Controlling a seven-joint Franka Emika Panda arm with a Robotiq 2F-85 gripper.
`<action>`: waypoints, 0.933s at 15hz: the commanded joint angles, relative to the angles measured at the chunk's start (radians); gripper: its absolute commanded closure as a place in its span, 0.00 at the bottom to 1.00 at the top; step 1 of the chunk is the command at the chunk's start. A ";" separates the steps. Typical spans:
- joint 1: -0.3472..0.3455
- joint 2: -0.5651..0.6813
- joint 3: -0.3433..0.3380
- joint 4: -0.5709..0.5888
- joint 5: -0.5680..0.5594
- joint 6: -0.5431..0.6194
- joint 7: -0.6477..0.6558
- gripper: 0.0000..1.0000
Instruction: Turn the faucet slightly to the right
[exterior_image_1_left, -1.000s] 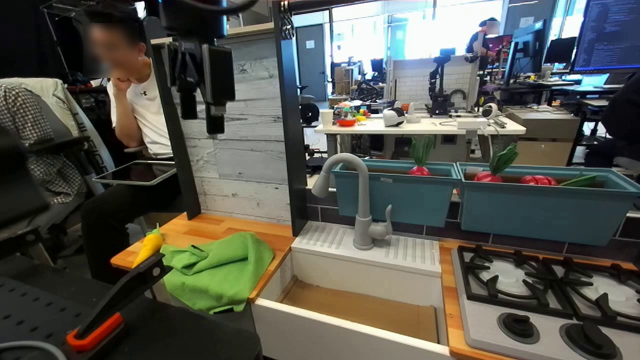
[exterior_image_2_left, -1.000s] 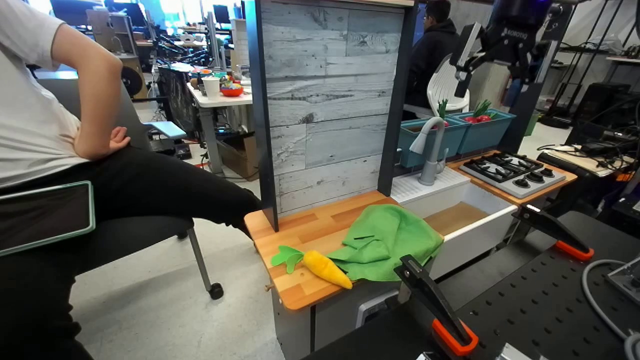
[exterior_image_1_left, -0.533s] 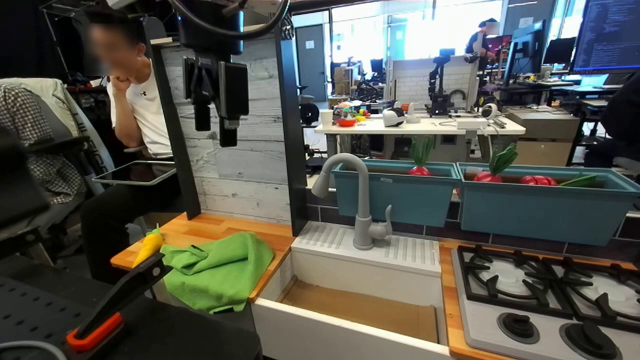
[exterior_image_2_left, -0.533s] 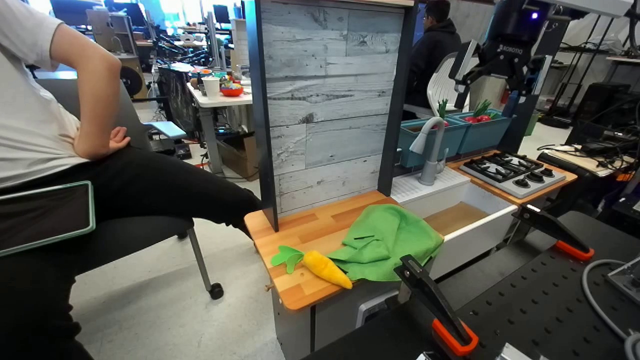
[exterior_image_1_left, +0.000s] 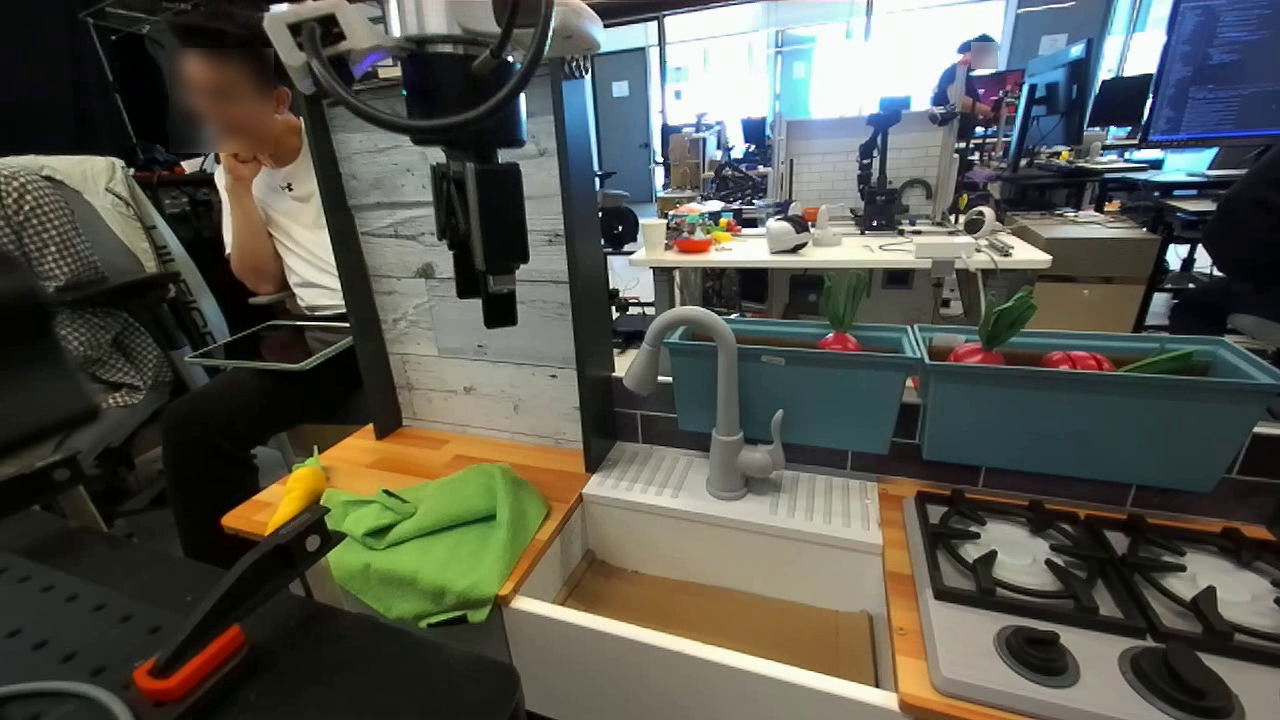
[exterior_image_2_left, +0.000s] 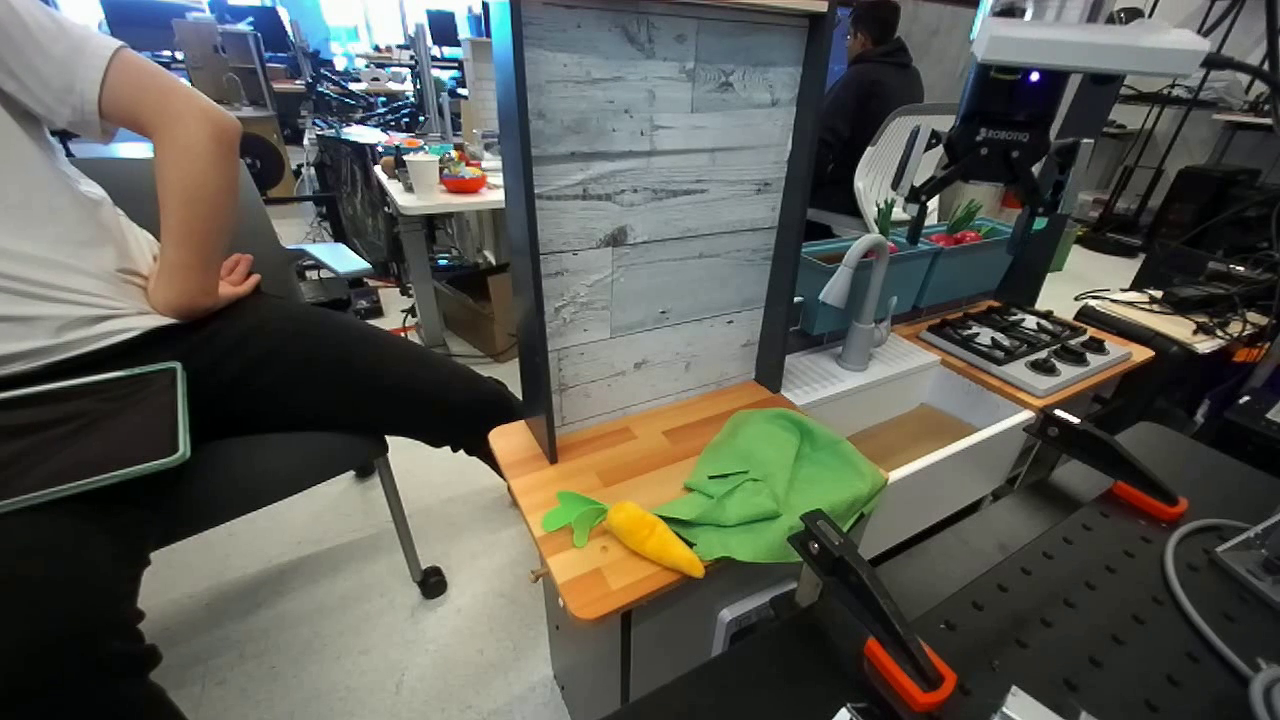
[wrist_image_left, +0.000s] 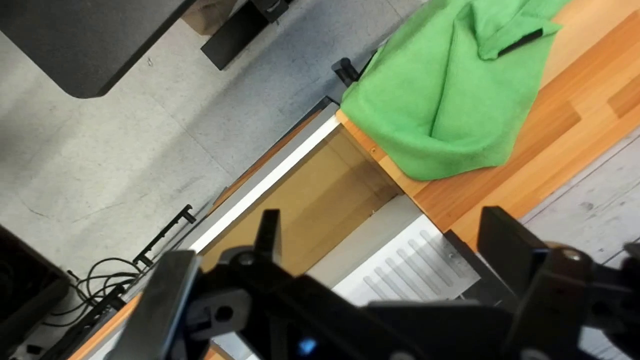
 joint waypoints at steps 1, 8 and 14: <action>0.010 0.114 -0.035 0.094 -0.044 0.044 0.151 0.00; 0.018 0.278 -0.083 0.251 -0.017 0.057 0.358 0.00; 0.026 0.377 -0.080 0.390 -0.012 0.060 0.518 0.00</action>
